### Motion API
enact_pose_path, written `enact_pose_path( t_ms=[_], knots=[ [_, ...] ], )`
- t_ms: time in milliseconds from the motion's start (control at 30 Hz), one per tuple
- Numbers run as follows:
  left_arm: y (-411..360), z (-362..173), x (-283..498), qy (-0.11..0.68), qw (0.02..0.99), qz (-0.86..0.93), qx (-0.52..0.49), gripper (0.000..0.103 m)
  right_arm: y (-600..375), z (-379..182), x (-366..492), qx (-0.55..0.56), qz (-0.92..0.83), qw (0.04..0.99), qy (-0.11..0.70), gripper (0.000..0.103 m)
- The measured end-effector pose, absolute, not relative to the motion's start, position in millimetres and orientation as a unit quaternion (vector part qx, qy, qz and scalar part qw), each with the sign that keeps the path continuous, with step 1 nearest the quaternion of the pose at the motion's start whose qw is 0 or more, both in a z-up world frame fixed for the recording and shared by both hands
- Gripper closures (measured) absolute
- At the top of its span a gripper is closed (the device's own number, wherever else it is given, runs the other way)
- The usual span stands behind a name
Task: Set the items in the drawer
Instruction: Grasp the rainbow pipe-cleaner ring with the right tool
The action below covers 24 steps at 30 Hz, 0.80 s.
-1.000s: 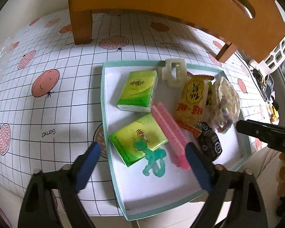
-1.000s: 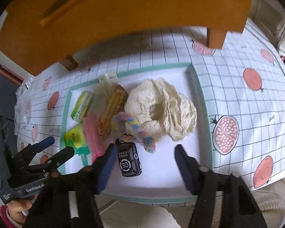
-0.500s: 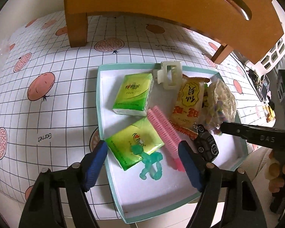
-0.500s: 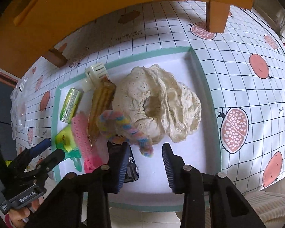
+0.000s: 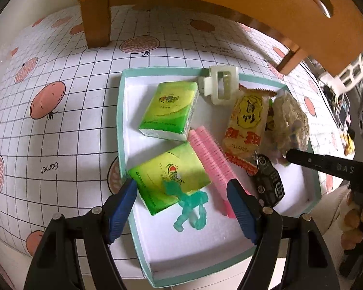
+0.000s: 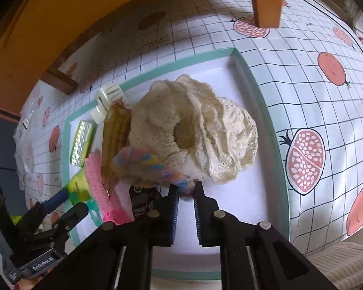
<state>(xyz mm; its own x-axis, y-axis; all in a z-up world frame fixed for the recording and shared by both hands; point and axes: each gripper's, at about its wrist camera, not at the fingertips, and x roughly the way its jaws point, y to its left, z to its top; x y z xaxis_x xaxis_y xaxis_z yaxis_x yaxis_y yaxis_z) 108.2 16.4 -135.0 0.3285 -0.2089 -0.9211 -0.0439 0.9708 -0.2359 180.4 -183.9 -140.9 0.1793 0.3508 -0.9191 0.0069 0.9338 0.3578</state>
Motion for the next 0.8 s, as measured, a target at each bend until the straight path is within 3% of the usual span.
enact_pose_path(
  t_ms=[500,600,800],
  knots=[
    [-2,-143,120,0.585,0.807,-0.008,-0.077,0.025,-223,-134,169,0.258,0.11,0.759,0.588,0.091],
    [-3,-143,121,0.585,0.806,-0.001,-0.084,0.034,-218,-131,171,0.254,0.115,0.762,0.584,0.091],
    [4,-143,116,0.58,0.809,0.002,-0.098,0.034,-227,-124,168,0.275,0.127,0.77,0.561,0.091]
  ],
)
